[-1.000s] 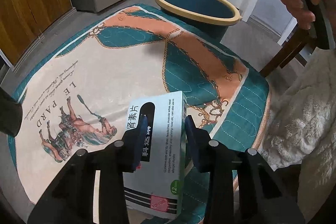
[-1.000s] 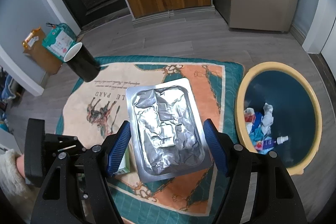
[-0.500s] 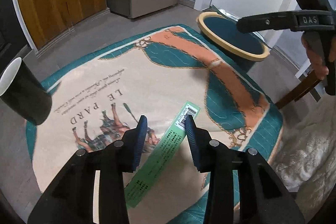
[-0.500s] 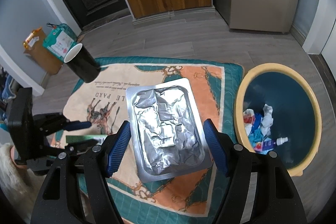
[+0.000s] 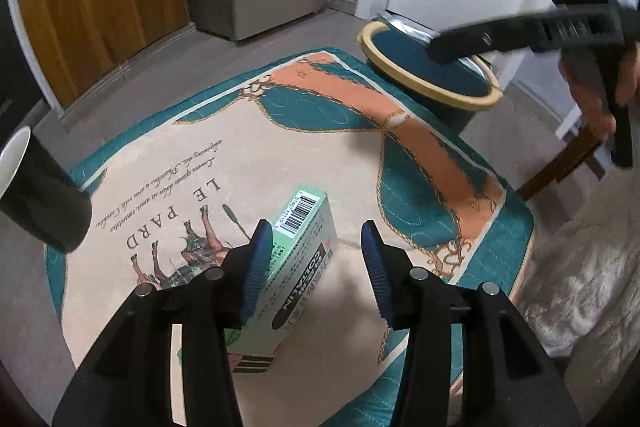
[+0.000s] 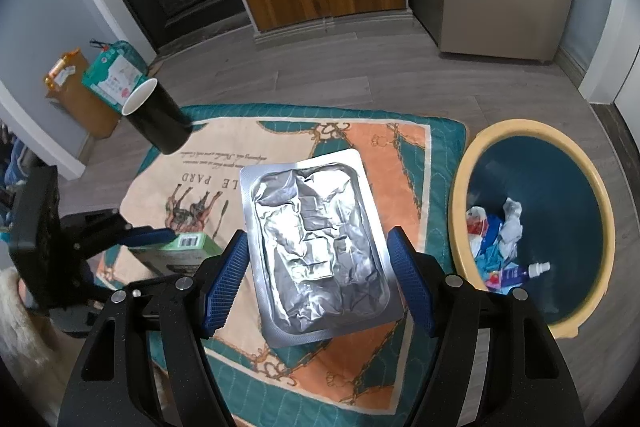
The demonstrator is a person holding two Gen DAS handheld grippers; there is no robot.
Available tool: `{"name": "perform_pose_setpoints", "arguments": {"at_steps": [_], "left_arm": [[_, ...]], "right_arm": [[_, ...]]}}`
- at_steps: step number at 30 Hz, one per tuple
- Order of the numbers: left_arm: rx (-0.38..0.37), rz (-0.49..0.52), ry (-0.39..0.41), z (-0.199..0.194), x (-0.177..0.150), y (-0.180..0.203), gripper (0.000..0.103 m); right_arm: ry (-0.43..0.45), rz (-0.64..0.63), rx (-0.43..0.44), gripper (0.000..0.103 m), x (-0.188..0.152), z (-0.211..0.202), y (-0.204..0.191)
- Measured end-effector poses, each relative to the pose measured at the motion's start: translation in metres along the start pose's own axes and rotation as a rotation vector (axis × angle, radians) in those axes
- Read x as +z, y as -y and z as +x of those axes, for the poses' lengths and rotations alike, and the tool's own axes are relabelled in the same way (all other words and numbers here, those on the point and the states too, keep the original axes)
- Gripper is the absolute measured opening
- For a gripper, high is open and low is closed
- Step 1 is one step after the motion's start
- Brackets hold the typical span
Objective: Collect trash
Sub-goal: 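Grasp the white COLTALIN box with the left tool while the right tool holds the foil pack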
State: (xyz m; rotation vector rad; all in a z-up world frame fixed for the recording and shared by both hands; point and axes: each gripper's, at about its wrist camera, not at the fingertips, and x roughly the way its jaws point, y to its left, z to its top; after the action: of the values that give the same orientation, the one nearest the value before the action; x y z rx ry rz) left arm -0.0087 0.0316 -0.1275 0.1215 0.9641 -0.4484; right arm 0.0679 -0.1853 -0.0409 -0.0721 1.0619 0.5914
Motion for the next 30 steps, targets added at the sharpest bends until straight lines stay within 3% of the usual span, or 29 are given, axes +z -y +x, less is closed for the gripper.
{"name": "perform_pose_setpoints", "arguments": {"at_steps": [5,8,12,14,16,17,23,25,30], "left_arm": [[0.014,0.003,-0.012,0.000,-0.004,-0.003,0.046],[-0.026,-0.008,-0.010,-0.003,-0.004,-0.002,0.046],[-0.009,0.039,-0.021,-0.003,-0.004,0.007,0.046],[0.030,0.063,-0.002,-0.006,-0.003,0.009,0.046],[0.134,0.088,0.028,-0.007,-0.001,0.006,0.050],[0.158,0.080,0.018,-0.004,-0.001,0.002,0.056],[0.077,0.010,-0.130,0.022,-0.017,-0.019,0.055],[0.108,0.035,-0.148,0.027,-0.020,-0.017,0.055],[0.103,0.061,-0.170,0.033,-0.024,-0.008,0.055]], "right_arm": [[0.001,0.000,-0.002,0.071,0.000,0.000,0.000],[-0.001,0.000,0.004,0.071,0.000,0.000,0.001],[-0.005,-0.003,0.008,0.071,-0.001,0.001,0.001],[-0.006,-0.002,0.008,0.071,-0.001,0.001,0.002],[-0.005,-0.002,0.011,0.071,-0.001,0.001,0.002],[-0.005,-0.002,0.010,0.071,-0.001,0.002,0.001],[-0.009,-0.007,0.009,0.071,-0.001,0.003,-0.001],[-0.010,-0.008,0.009,0.071,0.000,0.003,-0.001],[-0.015,-0.015,0.013,0.071,0.001,0.003,-0.002]]}}
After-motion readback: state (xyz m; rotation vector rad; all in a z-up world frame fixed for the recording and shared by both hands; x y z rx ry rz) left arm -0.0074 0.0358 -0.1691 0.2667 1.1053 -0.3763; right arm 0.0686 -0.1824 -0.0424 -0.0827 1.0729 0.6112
